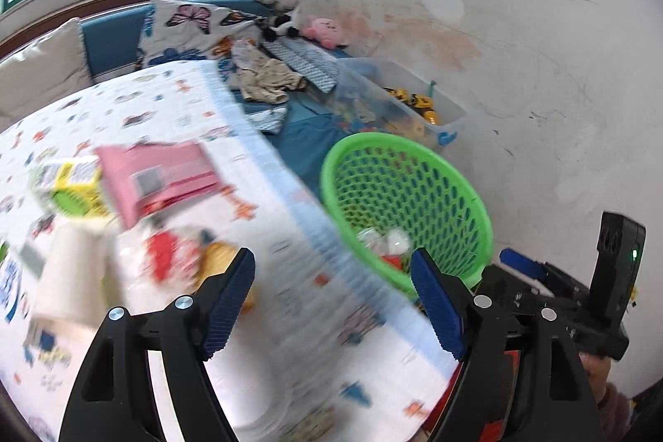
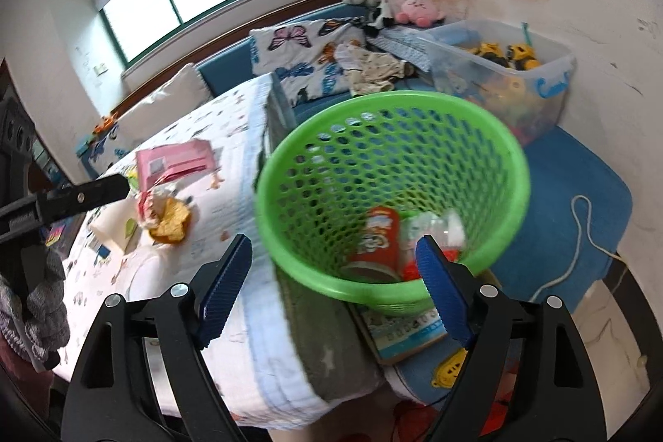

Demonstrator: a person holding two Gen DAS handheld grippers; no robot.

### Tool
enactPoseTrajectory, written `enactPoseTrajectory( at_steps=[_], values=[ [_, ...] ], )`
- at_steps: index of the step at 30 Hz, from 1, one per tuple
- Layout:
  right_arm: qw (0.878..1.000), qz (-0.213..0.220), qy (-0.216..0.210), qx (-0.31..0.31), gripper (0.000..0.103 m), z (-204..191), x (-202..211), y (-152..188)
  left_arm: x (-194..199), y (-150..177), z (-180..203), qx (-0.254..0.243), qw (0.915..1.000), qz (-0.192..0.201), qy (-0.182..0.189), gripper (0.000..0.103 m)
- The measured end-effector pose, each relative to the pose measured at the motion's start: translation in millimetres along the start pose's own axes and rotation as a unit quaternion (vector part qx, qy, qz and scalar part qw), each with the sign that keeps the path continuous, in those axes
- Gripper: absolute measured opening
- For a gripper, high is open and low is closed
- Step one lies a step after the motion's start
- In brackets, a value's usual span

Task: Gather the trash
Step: 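Move the left tool toward the clear plastic lid on the table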

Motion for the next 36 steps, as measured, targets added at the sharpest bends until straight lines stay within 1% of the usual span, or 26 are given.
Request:
enactPoseTrajectory(
  at_steps=[1, 3, 5, 6, 9, 10, 13, 15, 17, 20, 26, 36],
  values=[
    [1.0, 0.0, -0.003, 0.002, 0.082, -3, -1, 0, 2, 4, -4, 0.001, 1.0, 0.001, -0.005, 0.078],
    [1.0, -0.002, -0.008, 0.007, 0.082, -10, -3, 0, 7, 12, -13, 0.005, 0.9999, 0.002, -0.016, 0.078],
    [1.0, -0.003, -0.012, 0.011, 0.082, -16, -5, -1, 14, 22, -21, 0.006, 0.9998, 0.003, -0.019, 0.083],
    [1.0, -0.003, -0.014, 0.013, 0.082, -18, -6, -1, 16, 28, -25, 0.007, 0.9997, 0.003, -0.022, 0.087],
    [1.0, -0.006, -0.02, 0.02, 0.082, -25, -8, -1, 19, 44, -37, 0.012, 0.9995, -0.003, -0.03, 0.089],
    [1.0, -0.007, -0.021, 0.023, 0.083, -28, -9, 0, 18, 52, -41, 0.013, 0.9993, -0.008, -0.033, 0.092],
    [0.999, -0.009, -0.025, 0.025, 0.083, -32, -11, 0, 13, 67, -53, 0.019, 0.9985, -0.022, -0.047, 0.094],
    [0.999, -0.01, -0.027, 0.024, 0.083, -34, -13, 0, 7, 78, -56, 0.021, 0.998, -0.038, -0.045, 0.094],
    [0.999, -0.012, -0.03, 0.023, 0.083, -37, -15, 2, -3, 86, -60, 0.017, 0.997, -0.055, -0.053, 0.094],
    [0.999, -0.014, -0.032, 0.027, 0.083, -40, -17, 3, -15, 93, -63, 0.012, 0.9958, -0.071, -0.056, 0.094],
    [0.998, -0.023, -0.036, 0.035, 0.083, -47, -23, 7, -26, 99, -66, 0.019, 0.9947, -0.086, -0.054, 0.095],
    [0.997, -0.031, -0.047, 0.045, 0.083, -60, -31, 10, -31, 96, -62, 0.003, 0.9949, -0.083, -0.057, 0.096]
  ],
)
Point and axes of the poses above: each gripper's, at about its wrist camera, not at the fingertips, and x roughly against the way its jaws point, z to its right, y to its underside, the point moved 8 cm from there along -x, roughly the way its jaws point, and after that the axes turned 5 degrees about -z, right-handed, at the moved point
